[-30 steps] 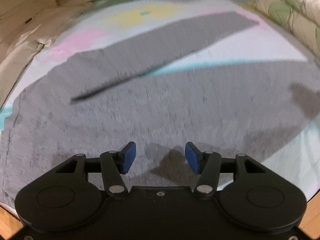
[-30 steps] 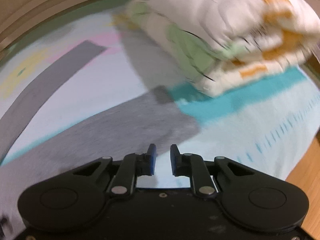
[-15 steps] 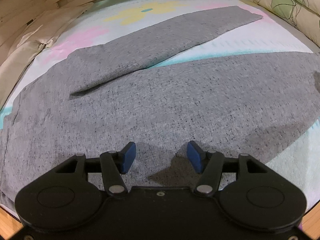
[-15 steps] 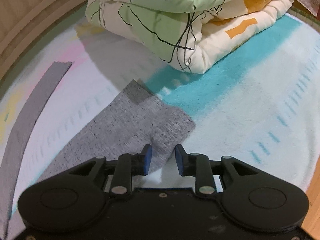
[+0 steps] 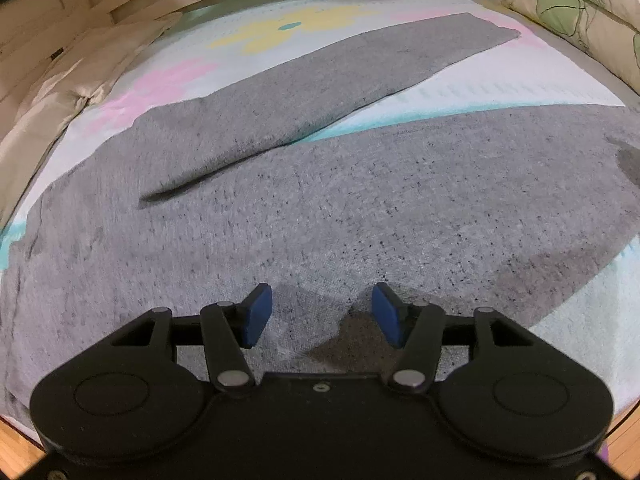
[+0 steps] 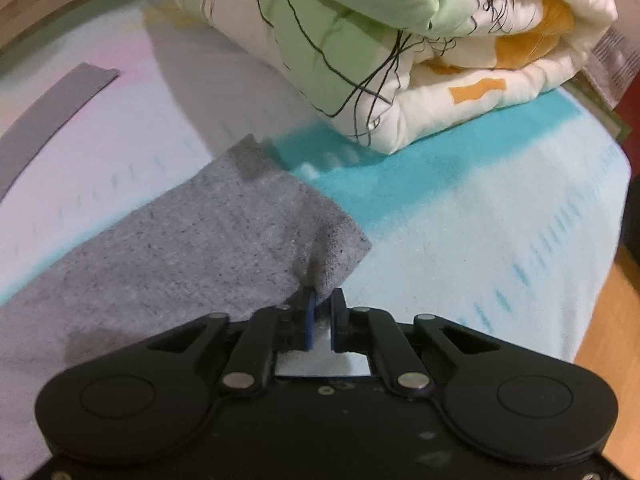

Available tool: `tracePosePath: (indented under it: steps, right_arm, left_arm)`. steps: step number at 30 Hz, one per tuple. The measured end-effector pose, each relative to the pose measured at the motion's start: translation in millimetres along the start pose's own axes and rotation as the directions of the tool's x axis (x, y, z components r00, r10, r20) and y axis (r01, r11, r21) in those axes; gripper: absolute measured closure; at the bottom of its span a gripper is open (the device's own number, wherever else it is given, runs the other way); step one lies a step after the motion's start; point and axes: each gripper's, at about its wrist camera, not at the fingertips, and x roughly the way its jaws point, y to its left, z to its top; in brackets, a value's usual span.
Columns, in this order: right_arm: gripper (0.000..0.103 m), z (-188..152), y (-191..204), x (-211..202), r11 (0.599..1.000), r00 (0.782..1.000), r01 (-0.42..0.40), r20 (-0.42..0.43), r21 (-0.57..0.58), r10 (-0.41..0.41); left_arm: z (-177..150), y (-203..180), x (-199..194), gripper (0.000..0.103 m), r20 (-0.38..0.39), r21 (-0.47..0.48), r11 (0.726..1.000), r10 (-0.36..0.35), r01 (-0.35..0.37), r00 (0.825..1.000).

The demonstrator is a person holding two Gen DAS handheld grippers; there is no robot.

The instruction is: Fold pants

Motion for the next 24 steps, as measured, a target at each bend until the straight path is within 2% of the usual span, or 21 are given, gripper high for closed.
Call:
tracePosePath:
  steps: [1, 3, 4, 5, 6, 7, 9, 10, 12, 13, 15, 17, 18, 20, 22, 24]
  right_arm:
    - [0.087, 0, 2, -7, 0.999, 0.998, 0.051, 0.034, 0.0, -0.051]
    - [0.075, -1, 12, -28, 0.987, 0.976, 0.162, 0.147, -0.018, -0.158]
    - [0.075, -2, 18, -39, 0.984, 0.966, 0.173, 0.2, -0.04, -0.161]
    - [0.075, -3, 24, -50, 0.986, 0.96, 0.149, 0.25, -0.072, -0.127]
    - [0.075, -6, 32, -65, 0.989, 0.959, 0.066, 0.282, -0.136, -0.025]
    - [0.075, -9, 40, -75, 0.982, 0.957, -0.015, 0.281, -0.19, 0.069]
    - [0.076, -18, 60, -92, 0.943, 0.938, -0.165, 0.249, -0.289, 0.241]
    - [0.076, -24, 73, -98, 0.914, 0.924, -0.224, 0.225, -0.34, 0.31]
    - [0.078, -40, 104, -107, 0.83, 0.892, -0.313, 0.157, -0.462, 0.425]
    - [0.078, -49, 119, -110, 0.783, 0.875, -0.346, 0.123, -0.517, 0.468]
    - [0.078, -66, 142, -109, 0.708, 0.86, -0.373, 0.062, -0.6, 0.506]
    - [0.08, -76, 154, -102, 0.674, 0.867, -0.372, 0.021, -0.638, 0.498]
    - [0.08, -79, 155, -96, 0.678, 0.874, -0.37, 0.01, -0.635, 0.485]
    - [0.08, -79, 150, -84, 0.715, 0.893, -0.355, 0.008, -0.602, 0.45]
    - [0.08, -76, 136, -67, 0.777, 0.931, -0.289, 0.026, -0.559, 0.365]
    - [0.079, -70, 118, -44, 0.837, 0.968, -0.2, 0.028, -0.51, 0.249]
  left_arm:
    - [3, 3, -3, 0.046, 0.005, -0.01, 1.0, 0.009, -0.009, 1.0]
    - [8, 13, -9, 0.046, 0.038, -0.044, 0.999, 0.03, -0.028, 0.999]
    - [11, 20, -12, 0.046, 0.057, -0.068, 0.997, 0.044, -0.04, 0.997]
    - [15, 26, -13, 0.046, 0.07, -0.086, 0.995, 0.059, -0.053, 0.996]
    - [18, 34, -13, 0.046, 0.076, -0.103, 0.992, 0.076, -0.068, 0.994]
    - [21, 41, -12, 0.046, 0.076, -0.119, 0.989, 0.092, -0.083, 0.993]
    - [24, 57, -7, 0.046, 0.064, -0.15, 0.982, 0.126, -0.116, 0.99]
    - [23, 66, -4, 0.046, 0.052, -0.169, 0.976, 0.148, -0.137, 0.988]
    - [20, 83, 0, 0.046, 0.029, -0.201, 0.964, 0.184, -0.174, 0.983]
    - [18, 93, 3, 0.046, 0.013, -0.216, 0.957, 0.2, -0.193, 0.98]
    - [13, 112, 8, 0.046, -0.021, -0.242, 0.945, 0.223, -0.221, 0.975]
    - [7, 132, 14, 0.046, -0.067, -0.273, 0.931, 0.232, -0.242, 0.97]
    - [3, 142, 17, 0.046, -0.092, -0.287, 0.923, 0.24, -0.257, 0.966]
    - [-6, 157, 22, 0.045, -0.146, -0.302, 0.906, 0.264, -0.297, 0.954]
    - [-15, 175, 25, 0.043, -0.188, -0.318, 0.884, 0.296, -0.343, 0.937]
    - [-22, 191, 24, 0.041, -0.202, -0.34, 0.867, 0.312, -0.365, 0.928]
